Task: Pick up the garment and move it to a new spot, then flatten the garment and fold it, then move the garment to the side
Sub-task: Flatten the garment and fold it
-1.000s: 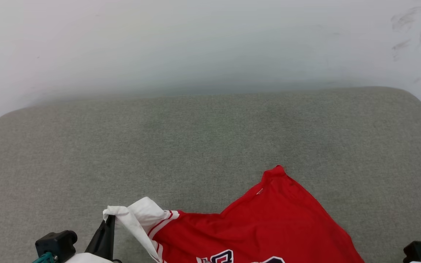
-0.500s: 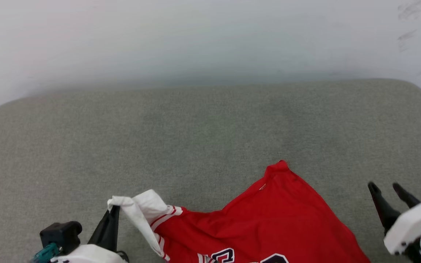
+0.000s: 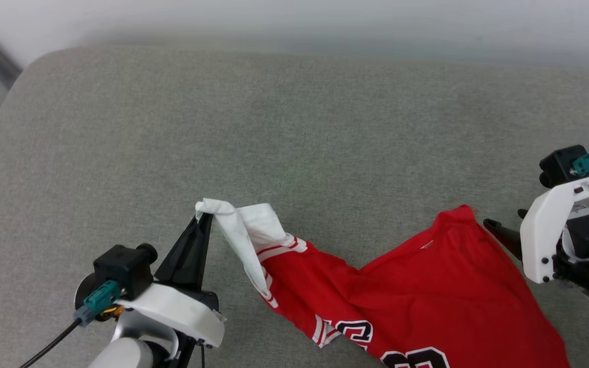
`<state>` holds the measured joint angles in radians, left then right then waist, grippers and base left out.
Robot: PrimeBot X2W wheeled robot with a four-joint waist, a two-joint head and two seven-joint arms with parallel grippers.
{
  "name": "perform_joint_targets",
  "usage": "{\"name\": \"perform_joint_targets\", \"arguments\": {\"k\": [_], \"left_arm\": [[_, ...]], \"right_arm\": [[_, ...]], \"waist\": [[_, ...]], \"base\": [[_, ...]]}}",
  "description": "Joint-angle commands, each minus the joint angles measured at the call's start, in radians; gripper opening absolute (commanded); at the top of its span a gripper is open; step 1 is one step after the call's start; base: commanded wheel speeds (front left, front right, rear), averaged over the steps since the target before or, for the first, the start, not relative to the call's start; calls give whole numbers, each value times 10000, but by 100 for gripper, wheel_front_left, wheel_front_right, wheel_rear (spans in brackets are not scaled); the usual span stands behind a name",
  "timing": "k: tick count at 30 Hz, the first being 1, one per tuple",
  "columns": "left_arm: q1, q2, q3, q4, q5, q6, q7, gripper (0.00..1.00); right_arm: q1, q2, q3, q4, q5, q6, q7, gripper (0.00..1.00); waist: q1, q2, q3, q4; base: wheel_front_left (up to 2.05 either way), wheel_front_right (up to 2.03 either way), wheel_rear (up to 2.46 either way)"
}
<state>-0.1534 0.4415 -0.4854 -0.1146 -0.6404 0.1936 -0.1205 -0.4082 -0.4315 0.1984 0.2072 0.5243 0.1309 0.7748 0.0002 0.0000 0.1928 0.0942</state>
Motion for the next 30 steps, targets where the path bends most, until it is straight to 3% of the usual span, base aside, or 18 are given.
{"name": "perform_joint_targets", "arguments": {"k": [1, 13, 14, 15, 16, 22, 30], "left_arm": [[-202, -46, -26, 19, 90, -31, -64, 0], [-865, -254, -231, 393, 292, -273, -352, 0], [-864, -251, -228, 430, 287, -267, -347, 0], [-857, -256, -223, 461, 275, -251, -367, 0], [-847, -255, -211, 502, 255, -241, -385, 0], [-648, -151, -105, 703, 128, -202, -413, 0], [-862, 316, 432, 830, -11, -111, -478, 0]], "right_arm": [[-247, -94, 89, 63, -25, -4, 74, 100], [-873, 214, 1535, 2278, 390, -4, 1803, 100], [-861, 277, 1592, 2380, 437, -4, 1884, 46], [-881, 306, 1659, 2460, 464, -4, 1973, 12], [-897, 315, 1707, 2523, 474, -4, 2004, 0], [-1324, 247, 1784, 2311, 539, -2, 1161, 0], [-1773, 448, 1232, 1971, 202, -5, -1028, 0]], "waist": [[-2, 0, 581, 536], [-2, 0, 1191, 903], [-2, 0, 1179, 897], [-2, 0, 1161, 884], [-2, 0, 1124, 863], [-2, 0, 570, 640], [-2, 0, -552, -39]], "base": [[0, 0, 0], [0, 0, 0], [0, 0, 0], [0, 0, 0], [0, 0, 0], [0, 0, 0], [0, 0, 0]]}}
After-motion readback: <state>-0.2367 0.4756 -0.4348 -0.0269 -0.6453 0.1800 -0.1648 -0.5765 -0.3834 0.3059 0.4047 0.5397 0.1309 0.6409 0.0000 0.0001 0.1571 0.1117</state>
